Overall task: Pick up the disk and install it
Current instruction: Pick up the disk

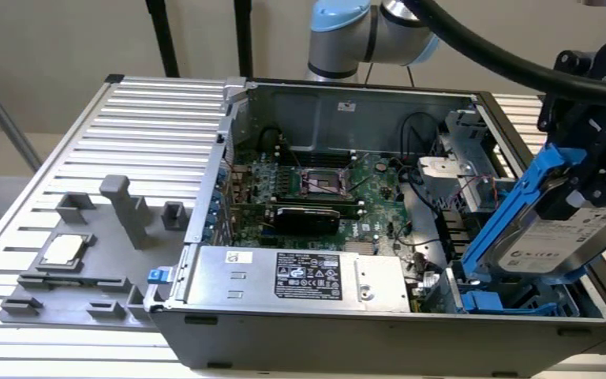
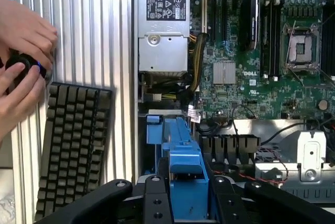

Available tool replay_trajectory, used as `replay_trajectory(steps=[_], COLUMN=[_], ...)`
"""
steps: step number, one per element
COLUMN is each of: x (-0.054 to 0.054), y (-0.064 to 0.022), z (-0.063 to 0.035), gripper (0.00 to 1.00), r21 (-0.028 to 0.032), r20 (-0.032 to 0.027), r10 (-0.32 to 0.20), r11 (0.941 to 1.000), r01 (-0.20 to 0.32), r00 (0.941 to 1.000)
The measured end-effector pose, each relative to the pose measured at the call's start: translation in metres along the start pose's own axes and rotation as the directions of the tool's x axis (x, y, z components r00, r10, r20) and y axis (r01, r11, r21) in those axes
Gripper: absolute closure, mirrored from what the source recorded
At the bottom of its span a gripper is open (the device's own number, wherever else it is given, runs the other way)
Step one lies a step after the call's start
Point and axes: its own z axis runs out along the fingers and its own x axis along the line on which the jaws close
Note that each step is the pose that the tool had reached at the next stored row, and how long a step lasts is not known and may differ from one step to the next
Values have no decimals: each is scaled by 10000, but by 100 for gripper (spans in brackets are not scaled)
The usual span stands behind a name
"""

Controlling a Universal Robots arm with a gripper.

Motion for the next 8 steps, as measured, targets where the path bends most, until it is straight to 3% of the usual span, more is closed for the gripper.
replay_trajectory(steps=[8], x=[2], y=[-2], z=[110], gripper=[100], r21=[0], r20=[0], r10=[0], r11=[10000], r01=[0], r00=[10000])
